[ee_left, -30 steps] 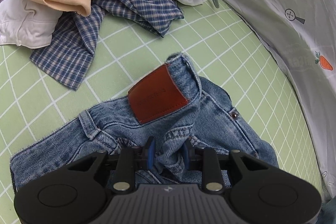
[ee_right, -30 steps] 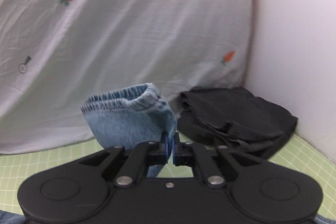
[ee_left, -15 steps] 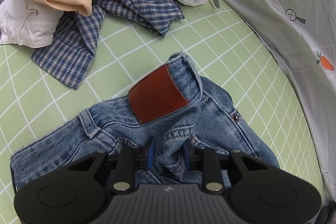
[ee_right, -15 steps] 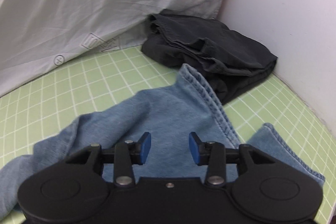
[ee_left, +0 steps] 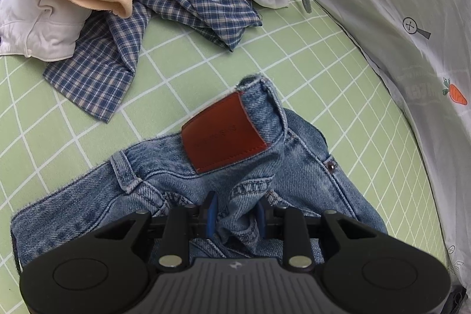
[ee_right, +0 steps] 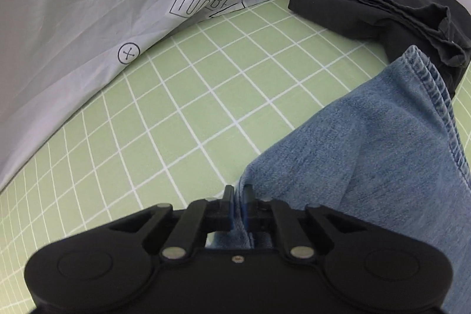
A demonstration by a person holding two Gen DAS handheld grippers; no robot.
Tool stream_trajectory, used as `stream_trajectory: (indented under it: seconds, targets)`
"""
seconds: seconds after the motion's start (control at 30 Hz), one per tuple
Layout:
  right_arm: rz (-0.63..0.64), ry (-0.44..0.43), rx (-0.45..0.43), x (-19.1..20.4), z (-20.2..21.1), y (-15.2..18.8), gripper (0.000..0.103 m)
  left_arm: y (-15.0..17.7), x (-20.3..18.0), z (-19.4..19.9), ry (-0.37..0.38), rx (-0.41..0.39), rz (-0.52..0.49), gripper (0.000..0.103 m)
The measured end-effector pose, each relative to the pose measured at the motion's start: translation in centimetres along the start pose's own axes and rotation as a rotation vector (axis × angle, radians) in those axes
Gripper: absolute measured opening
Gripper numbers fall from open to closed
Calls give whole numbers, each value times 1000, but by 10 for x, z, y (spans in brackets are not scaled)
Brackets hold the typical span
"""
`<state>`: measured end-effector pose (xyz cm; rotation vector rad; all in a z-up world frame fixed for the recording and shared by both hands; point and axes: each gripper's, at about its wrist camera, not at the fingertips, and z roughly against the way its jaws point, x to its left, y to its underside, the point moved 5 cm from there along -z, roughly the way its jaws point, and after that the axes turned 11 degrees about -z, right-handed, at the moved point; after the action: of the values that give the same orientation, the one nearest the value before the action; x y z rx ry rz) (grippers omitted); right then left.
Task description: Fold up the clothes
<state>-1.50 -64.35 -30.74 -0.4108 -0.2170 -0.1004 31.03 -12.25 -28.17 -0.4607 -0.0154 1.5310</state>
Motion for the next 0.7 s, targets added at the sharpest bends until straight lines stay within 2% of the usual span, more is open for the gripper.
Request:
stream_trajectory:
  seconds: [0.03,0.17,0.27,0.33,0.4,0.43,0.5,0.57,0.67,0.7]
  targets:
    - [-14,-48,-44,4,9,-3,5,0,0,0,0,0,-3,30]
    - [-38,-359,-254,17,81,-20,4,0,2,0,5,-1,4,30]
    - [-133,-598,-367,-1,141,-31,3,1,1,0,5,-2,2,30]
    - [-173,-655,-432,-23,167,-31,3,1,0,0,3,-3,-2,30]
    - [-197,-621,-453,-50,172,-24,3,2,-1,0,-2,-5,-9,31]
    - [-204,-564,-438,-64,165,-19,4,2,-2,0,-5,-5,-12,31]
    - [-176,-380,-357,-90,133,-3,4,2,-3,0,-10,-6,-16,31]
    - [-90,-162,-234,-114,91,23,4,2,-3,0,-10,-5,-18,31]
    - [-31,16,-105,-136,53,63,8,1,-4,0,-10,-2,-21,31]
    - [-22,41,-114,-135,52,68,12,1,-4,-1,-10,-1,-21,31]
